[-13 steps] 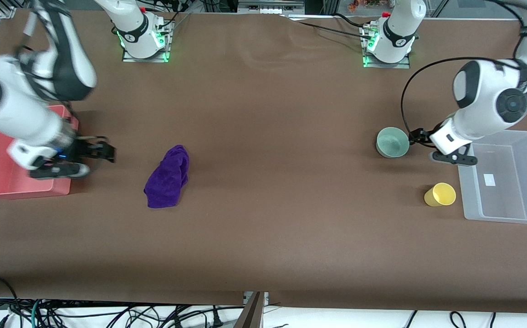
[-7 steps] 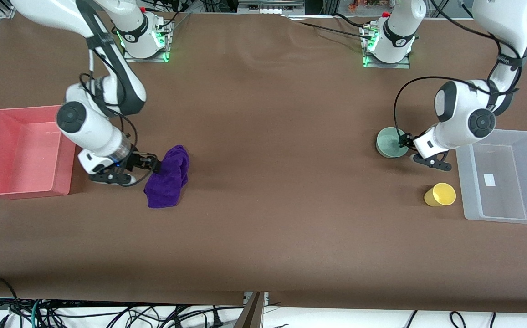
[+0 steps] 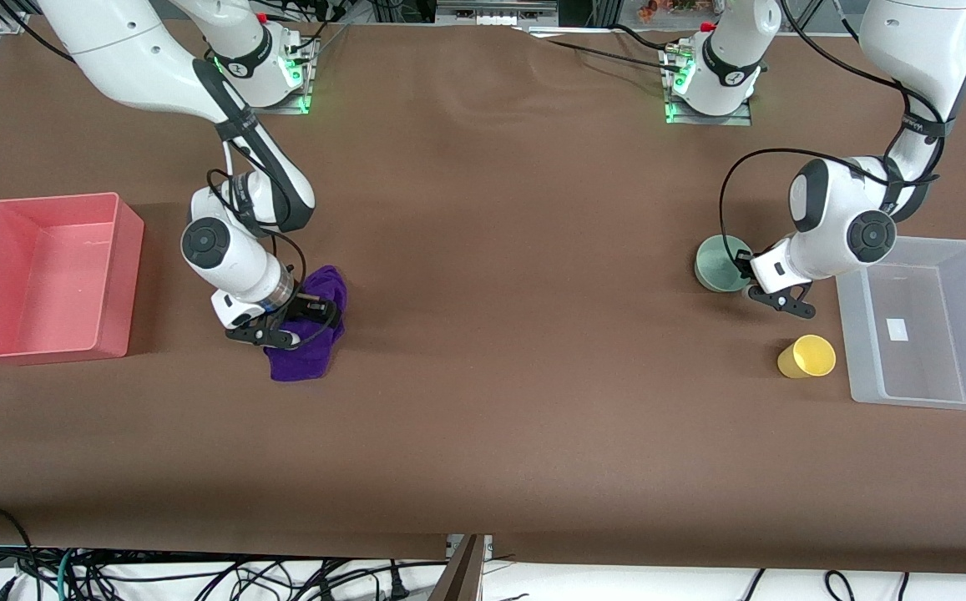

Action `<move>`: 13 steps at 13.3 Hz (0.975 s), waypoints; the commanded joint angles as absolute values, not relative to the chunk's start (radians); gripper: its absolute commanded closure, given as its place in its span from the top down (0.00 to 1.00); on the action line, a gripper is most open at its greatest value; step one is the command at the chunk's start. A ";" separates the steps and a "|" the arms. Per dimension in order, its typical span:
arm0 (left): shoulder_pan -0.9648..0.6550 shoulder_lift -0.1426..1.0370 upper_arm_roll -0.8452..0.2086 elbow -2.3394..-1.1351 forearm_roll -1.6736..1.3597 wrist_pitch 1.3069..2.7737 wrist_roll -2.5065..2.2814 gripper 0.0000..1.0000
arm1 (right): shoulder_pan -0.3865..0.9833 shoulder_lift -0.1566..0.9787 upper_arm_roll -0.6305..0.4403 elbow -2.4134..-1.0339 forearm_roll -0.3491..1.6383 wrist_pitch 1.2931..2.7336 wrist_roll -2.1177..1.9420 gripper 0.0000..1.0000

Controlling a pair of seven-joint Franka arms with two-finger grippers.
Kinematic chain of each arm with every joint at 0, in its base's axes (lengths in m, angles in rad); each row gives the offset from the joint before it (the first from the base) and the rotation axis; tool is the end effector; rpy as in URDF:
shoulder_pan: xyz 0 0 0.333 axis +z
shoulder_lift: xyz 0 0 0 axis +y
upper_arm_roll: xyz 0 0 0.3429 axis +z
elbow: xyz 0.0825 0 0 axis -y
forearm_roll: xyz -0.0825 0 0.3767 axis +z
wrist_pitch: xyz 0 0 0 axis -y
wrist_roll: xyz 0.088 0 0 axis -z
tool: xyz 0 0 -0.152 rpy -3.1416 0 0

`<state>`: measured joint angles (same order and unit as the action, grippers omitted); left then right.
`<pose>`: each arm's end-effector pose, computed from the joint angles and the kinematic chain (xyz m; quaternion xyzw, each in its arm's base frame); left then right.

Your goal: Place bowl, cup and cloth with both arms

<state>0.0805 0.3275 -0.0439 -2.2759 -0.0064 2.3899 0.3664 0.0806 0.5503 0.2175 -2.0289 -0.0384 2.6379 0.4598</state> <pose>0.5059 0.0173 0.1829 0.9813 -0.1603 -0.1024 0.0302 0.5920 0.1813 0.1685 -0.9949 0.0817 -0.0166 0.0562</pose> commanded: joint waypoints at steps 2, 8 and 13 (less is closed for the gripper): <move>0.090 0.263 -0.049 -2.222 0.005 2.292 0.394 0.00 | 0.089 0.566 0.216 -2.025 -0.034 2.655 0.454 0.00; 0.144 0.264 0.052 -1.876 0.018 1.901 0.690 0.00 | 0.072 0.496 0.212 -1.967 -0.061 2.489 0.398 0.00; 0.256 0.383 0.115 -1.749 0.126 1.949 0.934 0.00 | 0.003 0.293 0.091 -1.826 -0.075 1.934 0.039 0.00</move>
